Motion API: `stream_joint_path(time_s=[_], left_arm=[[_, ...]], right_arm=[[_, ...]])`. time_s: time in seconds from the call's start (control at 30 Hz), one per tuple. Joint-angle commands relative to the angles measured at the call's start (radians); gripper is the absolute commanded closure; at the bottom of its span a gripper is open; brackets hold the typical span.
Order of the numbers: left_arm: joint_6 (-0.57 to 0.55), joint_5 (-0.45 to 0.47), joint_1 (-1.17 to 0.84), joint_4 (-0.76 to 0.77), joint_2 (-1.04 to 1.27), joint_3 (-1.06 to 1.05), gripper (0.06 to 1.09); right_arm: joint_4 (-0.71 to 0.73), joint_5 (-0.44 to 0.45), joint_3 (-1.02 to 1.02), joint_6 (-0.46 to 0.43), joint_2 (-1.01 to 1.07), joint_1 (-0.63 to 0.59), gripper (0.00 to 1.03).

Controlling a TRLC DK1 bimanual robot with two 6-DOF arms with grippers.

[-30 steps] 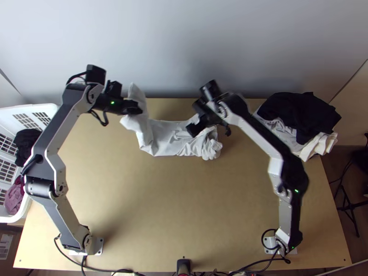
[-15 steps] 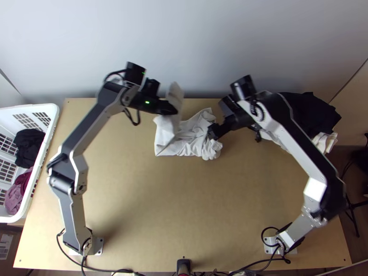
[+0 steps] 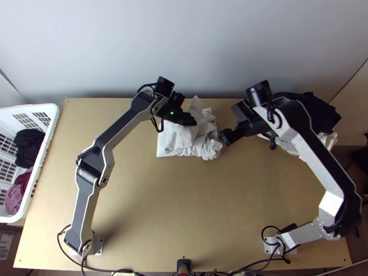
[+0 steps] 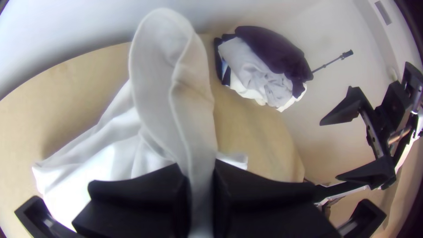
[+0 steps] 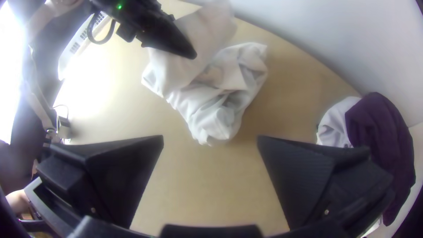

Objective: Fold the t-shirt

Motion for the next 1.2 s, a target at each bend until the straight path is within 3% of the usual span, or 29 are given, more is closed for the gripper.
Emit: stream_joint_path(time_s=[0.0, 0.57, 0.6, 0.63, 0.67, 0.7, 0.93, 1.17], left_arm=[[-0.007, -0.001, 0.031, 0.016, 0.02, 0.019, 1.05], [-0.005, -0.012, -0.02, 0.035, 0.118, 0.027, 1.04], [-0.004, -0.011, -0.023, 0.038, 0.126, 0.027, 0.9], [-0.005, -0.009, -0.029, 0.036, 0.129, 0.027, 0.64], [-0.007, -0.008, -0.03, 0.036, 0.127, 0.028, 0.3], [-0.007, -0.008, -0.035, 0.036, 0.118, 0.027, 0.08], [-0.033, 0.003, 0.031, 0.004, -0.071, 0.027, 0.1], [0.044, 0.046, 0.195, -0.202, -0.246, -0.065, 0.1]], right_arm=[[-0.003, 0.0, -0.039, 0.0, -0.013, -0.009, 0.04], [-0.003, 0.0, -0.023, 0.0, 0.008, 0.001, 0.04], [-0.003, 0.0, -0.026, 0.001, 0.007, -0.001, 0.03], [-0.003, 0.0, -0.03, 0.001, 0.005, -0.001, 0.03], [-0.003, 0.0, -0.031, 0.001, 0.002, -0.001, 0.04], [-0.003, 0.0, -0.034, 0.001, 0.002, -0.001, 0.04], [0.001, -0.003, -0.046, -0.011, 0.019, 0.008, 0.04], [0.069, -0.005, 0.043, -0.033, 0.114, 0.077, 0.03]])
